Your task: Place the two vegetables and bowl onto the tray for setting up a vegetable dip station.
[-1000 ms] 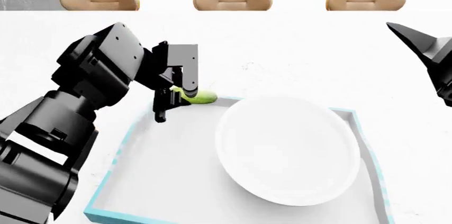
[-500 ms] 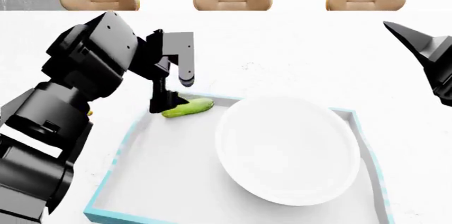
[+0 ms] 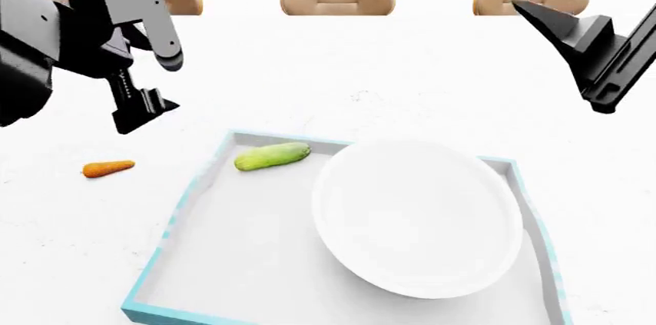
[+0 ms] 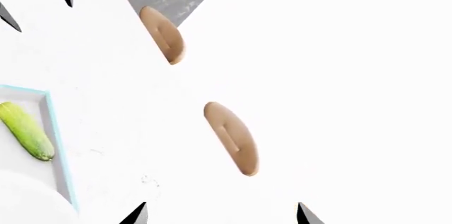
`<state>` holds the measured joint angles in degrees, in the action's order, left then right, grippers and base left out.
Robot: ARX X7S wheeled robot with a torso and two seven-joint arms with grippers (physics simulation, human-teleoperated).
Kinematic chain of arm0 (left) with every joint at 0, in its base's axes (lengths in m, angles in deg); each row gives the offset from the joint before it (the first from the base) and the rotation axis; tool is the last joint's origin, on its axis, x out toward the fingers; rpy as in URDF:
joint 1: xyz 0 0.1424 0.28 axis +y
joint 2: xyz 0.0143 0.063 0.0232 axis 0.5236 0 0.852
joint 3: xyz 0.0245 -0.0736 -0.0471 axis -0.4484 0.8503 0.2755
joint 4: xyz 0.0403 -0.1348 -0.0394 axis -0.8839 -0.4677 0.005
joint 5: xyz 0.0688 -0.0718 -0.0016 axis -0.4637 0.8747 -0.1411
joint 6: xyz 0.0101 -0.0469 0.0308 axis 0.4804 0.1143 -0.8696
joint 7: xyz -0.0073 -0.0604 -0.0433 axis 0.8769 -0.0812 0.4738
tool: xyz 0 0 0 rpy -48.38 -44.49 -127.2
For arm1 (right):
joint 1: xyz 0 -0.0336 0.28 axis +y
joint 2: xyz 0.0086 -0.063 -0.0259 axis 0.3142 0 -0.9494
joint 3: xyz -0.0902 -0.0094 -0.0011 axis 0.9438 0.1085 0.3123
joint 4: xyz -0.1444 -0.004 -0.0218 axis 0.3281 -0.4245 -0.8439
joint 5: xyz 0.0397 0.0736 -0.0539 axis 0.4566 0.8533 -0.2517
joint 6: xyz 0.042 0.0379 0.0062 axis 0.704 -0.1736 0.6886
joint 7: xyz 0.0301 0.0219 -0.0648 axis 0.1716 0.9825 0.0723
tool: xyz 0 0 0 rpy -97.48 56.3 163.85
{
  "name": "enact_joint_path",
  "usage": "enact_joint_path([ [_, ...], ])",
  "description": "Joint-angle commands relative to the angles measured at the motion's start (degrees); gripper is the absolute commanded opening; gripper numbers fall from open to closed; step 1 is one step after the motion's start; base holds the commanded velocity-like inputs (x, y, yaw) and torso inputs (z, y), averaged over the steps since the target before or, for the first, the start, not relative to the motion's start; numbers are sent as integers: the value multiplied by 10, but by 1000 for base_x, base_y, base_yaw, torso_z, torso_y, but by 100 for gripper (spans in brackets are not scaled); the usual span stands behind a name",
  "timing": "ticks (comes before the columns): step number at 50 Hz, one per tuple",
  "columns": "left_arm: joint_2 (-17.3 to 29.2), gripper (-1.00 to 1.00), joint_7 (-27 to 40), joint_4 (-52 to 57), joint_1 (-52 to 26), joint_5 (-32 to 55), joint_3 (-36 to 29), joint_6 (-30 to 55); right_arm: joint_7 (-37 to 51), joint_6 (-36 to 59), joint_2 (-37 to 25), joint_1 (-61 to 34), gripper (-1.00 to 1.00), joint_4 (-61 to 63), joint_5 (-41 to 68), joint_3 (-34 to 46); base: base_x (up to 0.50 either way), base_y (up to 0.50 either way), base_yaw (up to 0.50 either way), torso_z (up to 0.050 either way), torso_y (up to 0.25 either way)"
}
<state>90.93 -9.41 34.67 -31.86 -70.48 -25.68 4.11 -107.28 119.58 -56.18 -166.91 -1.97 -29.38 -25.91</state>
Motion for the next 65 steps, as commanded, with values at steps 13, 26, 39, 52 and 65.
enact_joint_path([
  [13, 158, 100, 7, 123, 79, 18, 22, 17, -6, 65, 49, -74, 100, 12, -19, 21, 0, 0, 0, 0, 0],
  [26, 144, 100, 19, 5, 82, 21, 7, -129, 32, 194, 90, -140, 100, 59, 24, 17, 0, 0, 0, 0, 0],
  [39, 129, 100, 53, -54, 117, 50, 22, -188, 40, 223, 98, -156, 100, 68, 37, 16, 0, 0, 0, 0, 0],
  [52, 128, 100, 65, -89, 138, 48, 15, -207, 35, 247, 106, -186, 100, 70, 42, 26, 0, 0, 0, 0, 0],
  [65, 114, 100, 79, -141, 147, 40, 3, -238, 43, 251, 108, -184, 100, 70, 46, 26, 0, 0, 0, 0, 0],
])
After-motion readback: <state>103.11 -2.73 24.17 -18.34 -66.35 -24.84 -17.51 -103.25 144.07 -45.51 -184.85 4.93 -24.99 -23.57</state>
